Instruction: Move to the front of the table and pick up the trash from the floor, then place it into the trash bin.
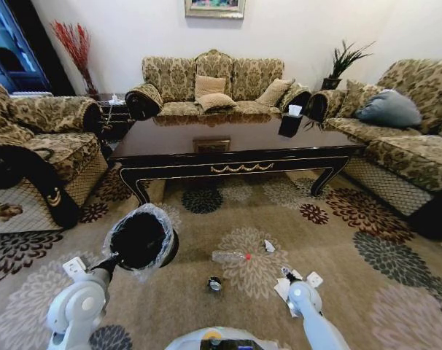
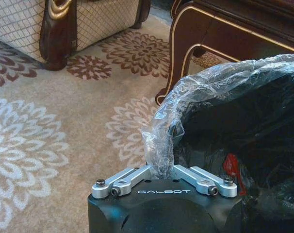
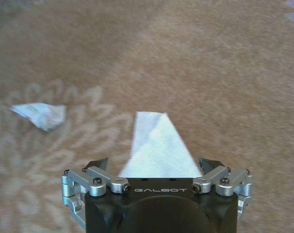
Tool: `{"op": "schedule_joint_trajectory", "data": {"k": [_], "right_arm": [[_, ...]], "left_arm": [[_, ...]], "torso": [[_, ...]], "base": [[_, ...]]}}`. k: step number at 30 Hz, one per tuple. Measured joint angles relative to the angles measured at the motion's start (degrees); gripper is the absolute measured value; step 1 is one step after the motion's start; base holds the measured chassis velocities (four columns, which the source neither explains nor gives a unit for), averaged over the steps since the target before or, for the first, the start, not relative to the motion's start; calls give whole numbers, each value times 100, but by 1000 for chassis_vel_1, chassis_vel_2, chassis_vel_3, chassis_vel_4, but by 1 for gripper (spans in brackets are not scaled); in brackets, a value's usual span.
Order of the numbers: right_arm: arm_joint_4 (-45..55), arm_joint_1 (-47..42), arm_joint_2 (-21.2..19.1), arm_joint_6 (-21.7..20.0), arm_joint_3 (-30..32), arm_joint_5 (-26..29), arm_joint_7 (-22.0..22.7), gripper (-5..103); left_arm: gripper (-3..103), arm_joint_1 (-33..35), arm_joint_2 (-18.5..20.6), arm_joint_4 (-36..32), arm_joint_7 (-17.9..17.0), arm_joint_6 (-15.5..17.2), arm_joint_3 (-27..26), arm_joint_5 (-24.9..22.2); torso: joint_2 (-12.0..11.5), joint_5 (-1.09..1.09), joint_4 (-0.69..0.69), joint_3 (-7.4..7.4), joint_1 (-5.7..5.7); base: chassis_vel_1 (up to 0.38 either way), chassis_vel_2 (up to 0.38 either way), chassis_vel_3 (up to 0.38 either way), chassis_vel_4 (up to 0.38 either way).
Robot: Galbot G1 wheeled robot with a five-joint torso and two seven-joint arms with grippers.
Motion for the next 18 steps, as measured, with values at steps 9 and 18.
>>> {"op": "schedule_joint_trajectory", "data": {"k": [9,18], "right_arm": [[-472,66,-11,-65,60,-111,-202,100],[-680,106,27,-46,85,-193,-380,100]], "left_arm": [[0,-20,23,-29,-30,-2,11,-13],[0,-29,13,-35,-98,-6,-11,-41]], "torso": [[0,0,0,0,0],[0,0,0,0,0]], "base": [[0,0,0,0],[0,0,0,0]]}}
